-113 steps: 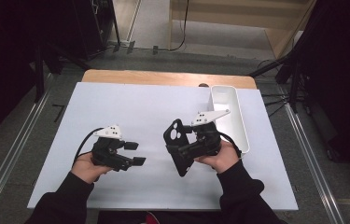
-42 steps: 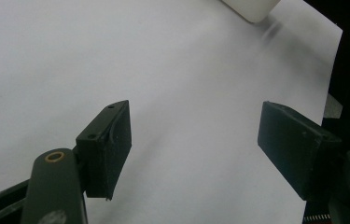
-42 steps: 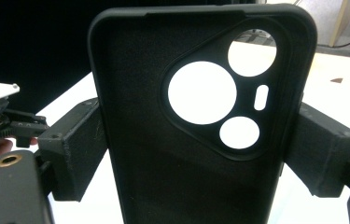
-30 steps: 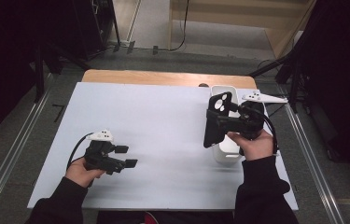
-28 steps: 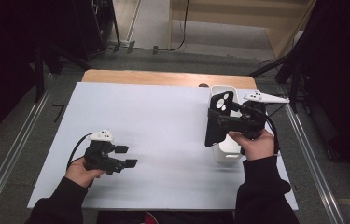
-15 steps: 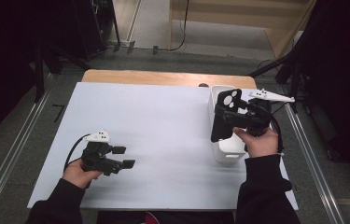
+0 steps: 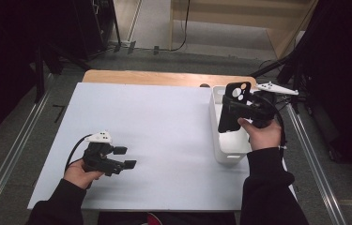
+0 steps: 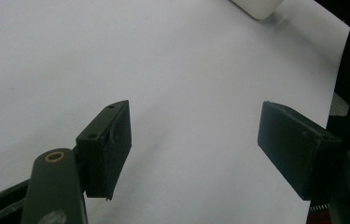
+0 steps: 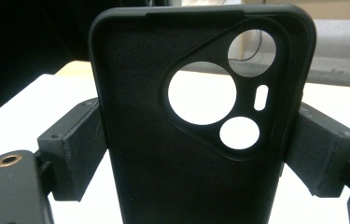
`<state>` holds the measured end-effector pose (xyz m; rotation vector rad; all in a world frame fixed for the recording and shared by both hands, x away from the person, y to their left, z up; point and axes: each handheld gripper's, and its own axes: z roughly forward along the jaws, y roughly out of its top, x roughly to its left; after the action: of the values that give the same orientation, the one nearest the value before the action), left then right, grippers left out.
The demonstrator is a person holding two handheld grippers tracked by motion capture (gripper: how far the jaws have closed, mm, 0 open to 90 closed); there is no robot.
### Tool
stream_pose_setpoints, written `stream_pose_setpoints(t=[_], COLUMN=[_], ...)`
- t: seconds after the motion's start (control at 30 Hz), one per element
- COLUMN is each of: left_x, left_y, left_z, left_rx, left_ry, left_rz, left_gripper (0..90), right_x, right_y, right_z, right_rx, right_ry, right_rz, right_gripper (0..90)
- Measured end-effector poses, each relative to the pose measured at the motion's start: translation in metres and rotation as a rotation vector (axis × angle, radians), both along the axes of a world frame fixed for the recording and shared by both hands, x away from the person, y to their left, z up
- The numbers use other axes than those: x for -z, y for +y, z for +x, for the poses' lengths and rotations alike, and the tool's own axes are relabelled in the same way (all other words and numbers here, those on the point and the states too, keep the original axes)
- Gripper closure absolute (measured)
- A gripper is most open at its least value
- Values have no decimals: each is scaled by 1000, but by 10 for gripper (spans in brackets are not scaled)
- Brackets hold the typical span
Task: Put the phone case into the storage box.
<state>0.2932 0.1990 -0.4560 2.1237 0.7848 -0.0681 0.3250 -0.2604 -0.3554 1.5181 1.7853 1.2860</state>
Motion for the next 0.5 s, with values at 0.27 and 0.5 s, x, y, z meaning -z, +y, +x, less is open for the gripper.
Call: stream_pose_setpoints(t=[0.27, 0.5], left_x=[-1, -1], left_y=[2, 4], left_z=[0, 1], left_rx=[-6, -11], left_ry=[0, 0], left_rz=[0, -5], left_gripper=[252, 253], right_x=[-5, -7], right_y=[-2, -1], right_z=[19, 38], right_rx=[57, 60], right_ry=[-10, 21], right_rz=[-19, -28], right_gripper=[123, 123])
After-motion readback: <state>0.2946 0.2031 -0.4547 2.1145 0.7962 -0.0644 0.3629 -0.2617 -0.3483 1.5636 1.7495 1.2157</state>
